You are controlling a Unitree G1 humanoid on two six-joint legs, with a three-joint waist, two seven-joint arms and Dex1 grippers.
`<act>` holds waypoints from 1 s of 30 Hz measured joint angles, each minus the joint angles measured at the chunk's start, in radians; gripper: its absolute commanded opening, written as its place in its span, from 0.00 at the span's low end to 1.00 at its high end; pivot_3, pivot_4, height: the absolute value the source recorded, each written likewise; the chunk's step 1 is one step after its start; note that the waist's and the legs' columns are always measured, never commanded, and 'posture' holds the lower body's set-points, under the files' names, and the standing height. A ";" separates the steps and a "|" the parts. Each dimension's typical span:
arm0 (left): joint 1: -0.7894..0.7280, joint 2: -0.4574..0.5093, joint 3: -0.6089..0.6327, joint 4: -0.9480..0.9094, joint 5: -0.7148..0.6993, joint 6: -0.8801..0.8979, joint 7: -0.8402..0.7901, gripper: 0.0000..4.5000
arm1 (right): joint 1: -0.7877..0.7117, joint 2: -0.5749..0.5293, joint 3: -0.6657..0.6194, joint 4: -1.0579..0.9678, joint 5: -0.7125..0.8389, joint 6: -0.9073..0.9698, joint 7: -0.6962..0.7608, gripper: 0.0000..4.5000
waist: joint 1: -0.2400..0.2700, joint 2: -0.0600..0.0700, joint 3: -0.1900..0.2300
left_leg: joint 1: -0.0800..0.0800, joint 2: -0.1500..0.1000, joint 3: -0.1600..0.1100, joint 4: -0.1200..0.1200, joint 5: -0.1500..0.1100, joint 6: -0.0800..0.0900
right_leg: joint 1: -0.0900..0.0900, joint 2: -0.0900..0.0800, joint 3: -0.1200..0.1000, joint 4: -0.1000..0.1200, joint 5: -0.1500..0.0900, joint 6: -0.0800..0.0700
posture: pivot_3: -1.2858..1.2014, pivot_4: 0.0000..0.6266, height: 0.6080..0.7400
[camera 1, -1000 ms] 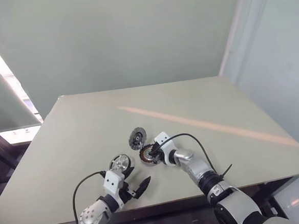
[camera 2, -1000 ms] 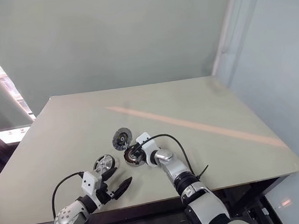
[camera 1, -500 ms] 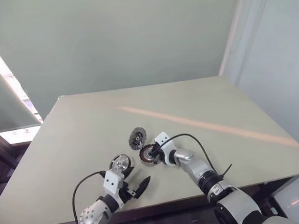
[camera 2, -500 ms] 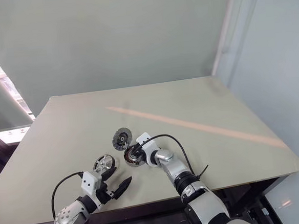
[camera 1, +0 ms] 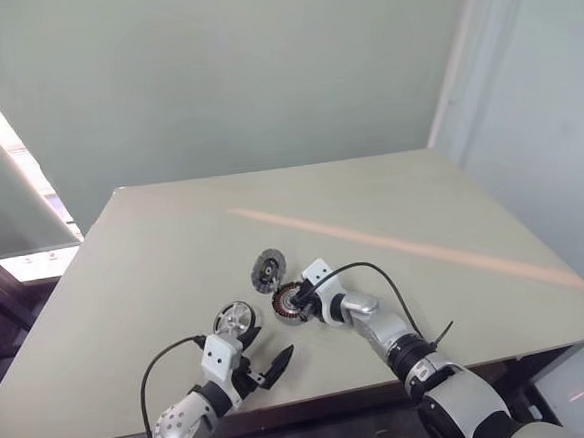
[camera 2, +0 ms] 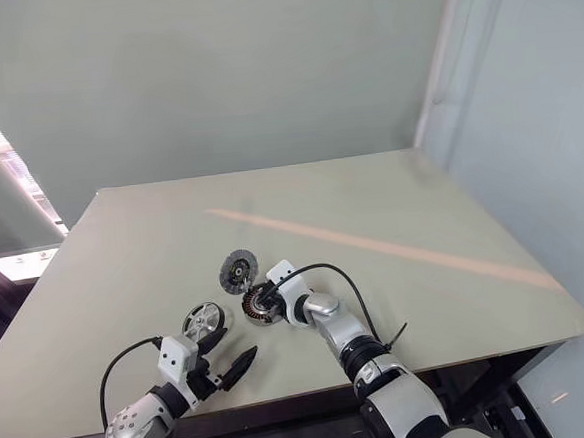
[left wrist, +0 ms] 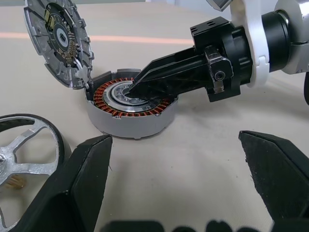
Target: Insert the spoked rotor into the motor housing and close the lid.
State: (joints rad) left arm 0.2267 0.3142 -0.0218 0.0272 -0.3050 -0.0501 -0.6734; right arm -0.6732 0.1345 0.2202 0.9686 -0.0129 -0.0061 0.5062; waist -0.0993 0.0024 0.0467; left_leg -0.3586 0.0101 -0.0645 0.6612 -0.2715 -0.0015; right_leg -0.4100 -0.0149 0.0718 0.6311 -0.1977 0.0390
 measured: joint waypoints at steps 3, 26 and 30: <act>0.000 0.001 0.012 -0.003 -0.001 0.000 0.009 1.00 | 0.000 0.000 0.000 0.001 0.002 -0.002 0.005 0.16 | 0.000 0.000 0.000 | 0.000 0.000 0.000 0.000 0.000 0.000 | 0.000 0.000 0.000 0.000 0.000 0.000 | 0.52 0.00 1.00; -0.002 0.010 0.059 -0.019 -0.004 0.002 0.019 1.00 | -0.001 0.001 0.001 0.042 0.002 -0.059 -0.005 0.16 | 0.000 0.000 0.000 | 0.000 0.000 0.000 0.000 0.000 0.000 | 0.000 0.000 0.000 0.000 0.000 0.000 | 0.52 0.00 1.00; -0.001 0.003 0.058 -0.024 -0.004 0.006 0.021 1.00 | -0.003 0.001 0.001 0.049 0.002 -0.069 -0.006 0.16 | 0.000 0.000 0.000 | 0.000 0.000 0.000 0.000 0.000 0.000 | 0.000 0.000 0.000 0.000 0.000 0.000 | 0.52 0.00 1.00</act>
State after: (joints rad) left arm 0.2260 0.3176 0.0357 0.0031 -0.3087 -0.0440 -0.6525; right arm -0.6758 0.1357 0.2207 1.0179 -0.0109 -0.0748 0.4999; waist -0.0993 0.0025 0.0468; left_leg -0.3584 0.0101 -0.0645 0.6613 -0.2715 -0.0015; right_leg -0.4098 -0.0149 0.0717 0.6312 -0.1976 0.0390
